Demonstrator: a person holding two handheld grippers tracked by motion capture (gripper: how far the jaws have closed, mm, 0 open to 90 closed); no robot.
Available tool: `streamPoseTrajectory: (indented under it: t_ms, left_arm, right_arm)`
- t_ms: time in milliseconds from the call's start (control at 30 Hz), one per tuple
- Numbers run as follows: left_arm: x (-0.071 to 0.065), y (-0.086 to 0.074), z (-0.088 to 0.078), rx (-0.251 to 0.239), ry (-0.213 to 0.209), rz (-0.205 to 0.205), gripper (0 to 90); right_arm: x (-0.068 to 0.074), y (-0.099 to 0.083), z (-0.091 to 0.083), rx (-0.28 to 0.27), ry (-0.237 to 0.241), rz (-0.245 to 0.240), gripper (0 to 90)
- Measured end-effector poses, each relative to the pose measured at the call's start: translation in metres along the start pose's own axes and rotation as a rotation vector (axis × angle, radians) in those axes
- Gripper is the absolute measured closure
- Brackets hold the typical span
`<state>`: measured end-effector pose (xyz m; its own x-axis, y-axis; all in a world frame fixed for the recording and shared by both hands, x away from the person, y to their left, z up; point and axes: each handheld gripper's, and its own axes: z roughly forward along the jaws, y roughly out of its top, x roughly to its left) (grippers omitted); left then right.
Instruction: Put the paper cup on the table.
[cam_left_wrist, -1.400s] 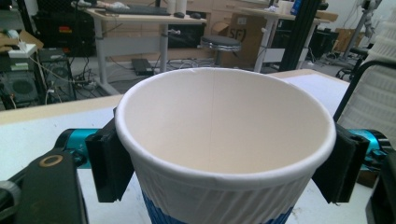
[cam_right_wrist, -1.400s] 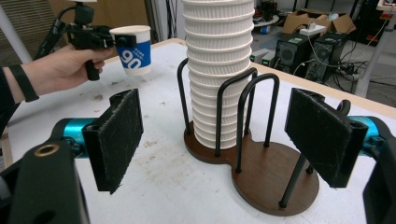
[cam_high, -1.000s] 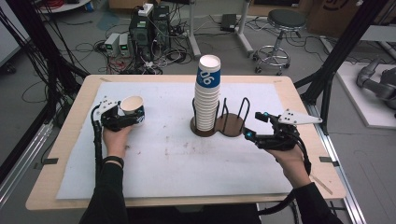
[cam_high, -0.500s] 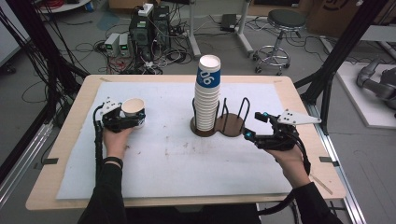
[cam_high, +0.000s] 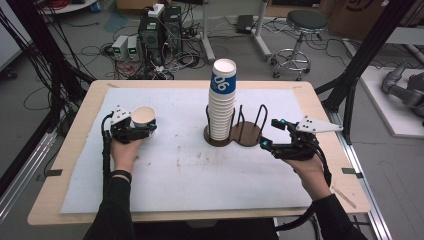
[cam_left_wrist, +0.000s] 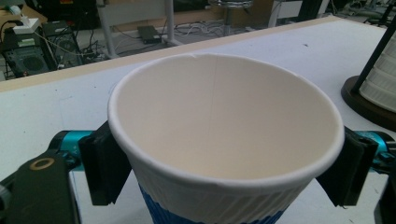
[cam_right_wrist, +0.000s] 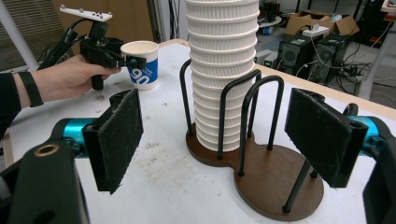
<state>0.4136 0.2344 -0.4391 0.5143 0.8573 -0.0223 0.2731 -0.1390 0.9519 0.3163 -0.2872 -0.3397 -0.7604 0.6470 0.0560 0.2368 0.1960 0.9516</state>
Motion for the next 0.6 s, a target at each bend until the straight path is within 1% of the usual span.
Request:
streamPoseTrajectory:
  t_ms: [67,267,300,367,433,500,533,600]
  left_arm:
    - [-0.0006,0.0003,0.0000,0.002,0.002,-0.002,16.9]
    - [-0.0021,0.0015,-0.0010,0.012,0.008,0.011,15.9]
    - [-0.0027,0.0017,-0.0009,0.015,0.006,0.009,14.7]
    - [-0.0036,0.0019,-0.0010,0.021,0.017,0.010,12.6]
    - [-0.0044,0.0021,-0.0010,0.028,0.011,0.008,10.0]
    - [-0.0057,0.0029,-0.0011,0.035,0.026,0.017,7.3]
    - [-0.0058,0.0033,-0.0015,0.038,0.023,0.013,6.6]
    - [-0.0064,0.0038,-0.0020,0.051,0.034,0.011,5.4]
  right_arm:
    - [-0.0004,0.0000,0.0000,0.002,0.001,0.005,19.5]
    - [-0.0008,0.0005,0.0005,0.000,0.004,0.001,19.5]
    - [-0.0008,0.0007,0.0006,0.000,0.004,0.001,19.5]
    - [-0.0010,0.0008,0.0007,-0.001,0.006,-0.002,19.5]
    - [-0.0011,0.0007,0.0008,0.000,0.008,-0.002,19.5]
    - [-0.0009,0.0008,0.0005,-0.001,0.008,-0.001,19.5]
    - [-0.0008,0.0009,0.0003,0.000,0.009,0.000,19.5]
    - [-0.0008,0.0009,0.0002,-0.001,0.010,0.001,19.5]
